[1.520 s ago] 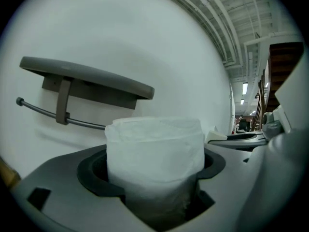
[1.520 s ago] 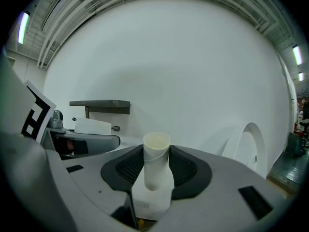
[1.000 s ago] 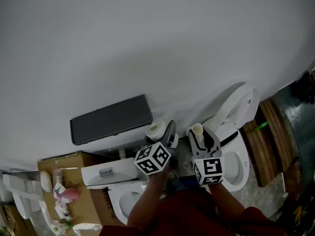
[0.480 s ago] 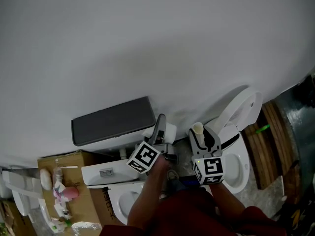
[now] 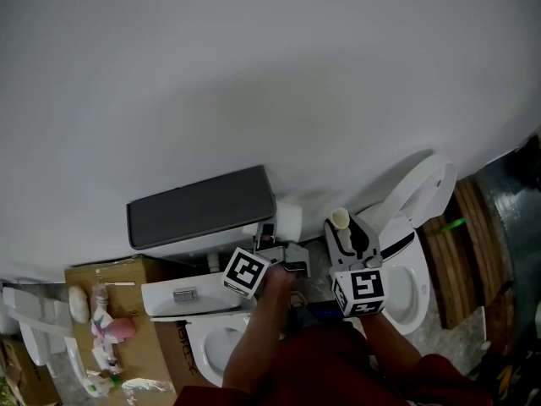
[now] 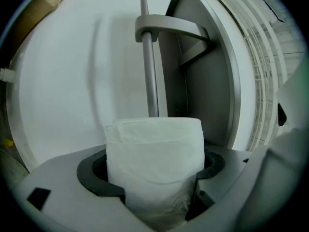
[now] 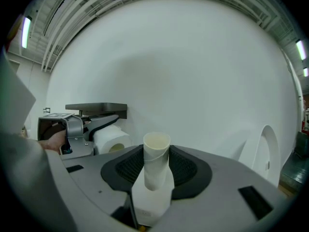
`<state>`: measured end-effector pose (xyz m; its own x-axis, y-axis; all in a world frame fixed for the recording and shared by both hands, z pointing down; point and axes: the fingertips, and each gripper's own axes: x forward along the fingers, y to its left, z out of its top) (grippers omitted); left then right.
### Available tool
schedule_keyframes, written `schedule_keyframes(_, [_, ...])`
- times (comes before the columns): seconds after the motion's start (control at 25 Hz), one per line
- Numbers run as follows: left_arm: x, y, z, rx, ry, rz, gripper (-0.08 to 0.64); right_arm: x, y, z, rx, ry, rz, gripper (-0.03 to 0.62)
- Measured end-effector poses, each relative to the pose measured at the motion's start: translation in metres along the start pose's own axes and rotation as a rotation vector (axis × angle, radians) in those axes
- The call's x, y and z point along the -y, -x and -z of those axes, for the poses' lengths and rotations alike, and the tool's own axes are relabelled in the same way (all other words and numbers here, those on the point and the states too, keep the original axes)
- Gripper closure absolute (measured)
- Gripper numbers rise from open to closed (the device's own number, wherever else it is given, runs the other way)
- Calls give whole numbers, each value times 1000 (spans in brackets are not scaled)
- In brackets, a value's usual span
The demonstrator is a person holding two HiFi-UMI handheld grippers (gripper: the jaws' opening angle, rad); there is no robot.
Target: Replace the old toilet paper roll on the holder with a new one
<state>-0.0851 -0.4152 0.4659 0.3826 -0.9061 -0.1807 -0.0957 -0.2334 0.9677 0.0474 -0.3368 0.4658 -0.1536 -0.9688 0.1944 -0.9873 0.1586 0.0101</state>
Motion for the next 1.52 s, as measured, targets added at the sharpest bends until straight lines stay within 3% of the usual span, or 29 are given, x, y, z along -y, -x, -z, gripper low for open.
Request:
schedule_keyframes(0.2, [-1, 3, -6, 24, 27, 0, 121, -4, -1, 0, -10, -1, -3, 423])
schedule_keyframes(0.68, [-6, 27, -77, 227, 44, 2, 121, -25, -10, -3, -8, -3, -54, 423])
schedule_keyframes(1.28, [-7, 37, -79, 234, 51, 38, 118, -45, -13, -6, -11, 6, -97, 423])
schedule_keyframes(1.52, [-8, 46, -71, 210, 58, 35, 84, -51, -9, -9, 2, 7, -110, 423])
